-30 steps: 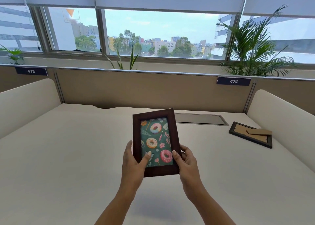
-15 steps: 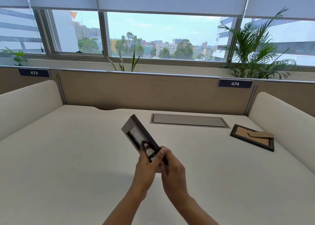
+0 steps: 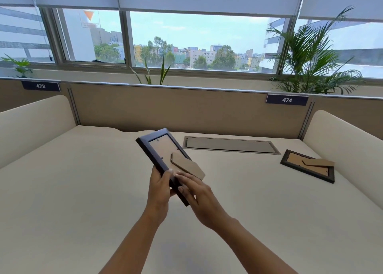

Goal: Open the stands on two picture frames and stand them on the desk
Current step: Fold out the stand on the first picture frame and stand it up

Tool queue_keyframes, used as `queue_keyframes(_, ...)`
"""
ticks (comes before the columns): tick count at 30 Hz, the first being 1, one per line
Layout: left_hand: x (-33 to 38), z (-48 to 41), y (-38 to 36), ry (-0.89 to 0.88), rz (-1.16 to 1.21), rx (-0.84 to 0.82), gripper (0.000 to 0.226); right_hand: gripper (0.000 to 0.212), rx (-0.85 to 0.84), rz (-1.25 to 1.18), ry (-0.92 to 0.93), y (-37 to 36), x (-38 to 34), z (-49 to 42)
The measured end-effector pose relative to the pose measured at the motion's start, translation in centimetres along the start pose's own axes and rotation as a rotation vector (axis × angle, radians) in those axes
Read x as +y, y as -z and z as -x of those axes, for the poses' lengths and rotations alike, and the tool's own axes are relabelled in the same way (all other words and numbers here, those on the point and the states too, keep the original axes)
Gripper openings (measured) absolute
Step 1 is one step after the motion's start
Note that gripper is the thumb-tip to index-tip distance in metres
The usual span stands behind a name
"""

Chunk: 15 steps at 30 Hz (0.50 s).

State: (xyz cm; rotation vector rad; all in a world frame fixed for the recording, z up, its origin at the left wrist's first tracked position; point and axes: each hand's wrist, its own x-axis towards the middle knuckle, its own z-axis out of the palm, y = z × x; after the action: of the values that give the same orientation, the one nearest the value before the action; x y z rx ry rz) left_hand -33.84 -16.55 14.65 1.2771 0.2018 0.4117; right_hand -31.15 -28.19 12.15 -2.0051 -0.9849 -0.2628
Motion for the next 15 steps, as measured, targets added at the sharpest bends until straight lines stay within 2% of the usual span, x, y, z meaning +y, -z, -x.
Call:
queue_keyframes(5,0.0,-0.4,0.2,-0.044,-0.036,-0.014,0.034,0.032,0.147,0.093,-0.087,1.7,1.6,-1.5)
queue_keyframes(10,-0.4,-0.9,0.6,-0.107,-0.126,0.008,0.023,0.06,0.095,0.148,-0.171,2.5,2.8,-2.3)
queue_keyframes(15,-0.6,-0.9,0.7,-0.117,-0.175,0.0,0.026,0.059,0.096,0.176,-0.132,2.5,3.1,-1.9)
